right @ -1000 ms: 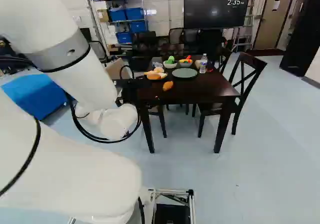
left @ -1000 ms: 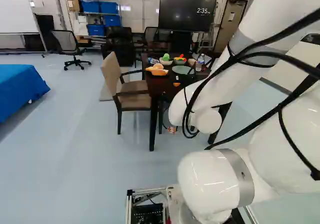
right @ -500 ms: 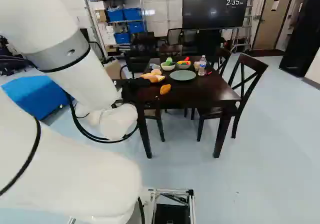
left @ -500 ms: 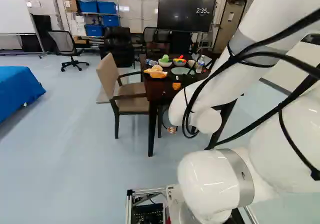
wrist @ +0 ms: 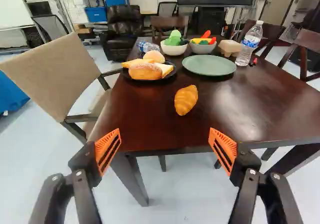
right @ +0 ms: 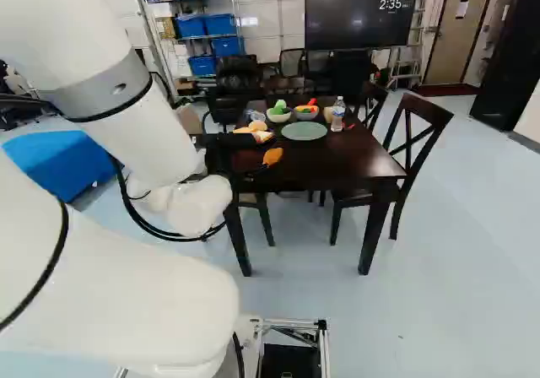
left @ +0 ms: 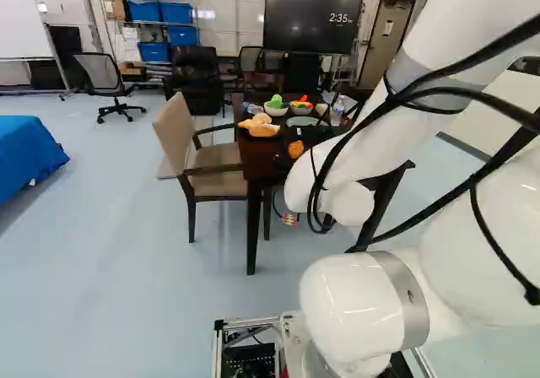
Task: Move the croissant to the empty plate
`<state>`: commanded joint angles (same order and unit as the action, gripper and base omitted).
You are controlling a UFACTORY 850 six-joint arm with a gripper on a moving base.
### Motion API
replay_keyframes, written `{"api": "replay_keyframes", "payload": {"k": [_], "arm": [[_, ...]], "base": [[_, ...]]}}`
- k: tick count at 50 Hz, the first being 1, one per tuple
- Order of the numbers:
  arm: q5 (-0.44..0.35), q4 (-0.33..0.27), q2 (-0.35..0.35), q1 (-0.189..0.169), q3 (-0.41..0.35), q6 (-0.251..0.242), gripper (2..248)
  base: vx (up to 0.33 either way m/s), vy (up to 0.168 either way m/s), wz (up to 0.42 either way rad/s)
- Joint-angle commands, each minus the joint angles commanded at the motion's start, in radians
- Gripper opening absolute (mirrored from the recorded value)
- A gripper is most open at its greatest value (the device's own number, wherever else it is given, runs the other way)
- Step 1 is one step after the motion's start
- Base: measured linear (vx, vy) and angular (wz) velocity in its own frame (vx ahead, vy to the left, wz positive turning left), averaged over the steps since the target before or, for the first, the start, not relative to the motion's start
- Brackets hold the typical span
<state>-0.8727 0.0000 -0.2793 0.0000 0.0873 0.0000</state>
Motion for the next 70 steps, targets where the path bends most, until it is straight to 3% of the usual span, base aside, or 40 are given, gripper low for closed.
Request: {"api": "replay_keyframes", "payload": {"k": [70], "arm": [[0.000,0.000,0.000,0.000,0.000,0.000,237]], "base": [[0.093,-0.002,-0.012]]}}
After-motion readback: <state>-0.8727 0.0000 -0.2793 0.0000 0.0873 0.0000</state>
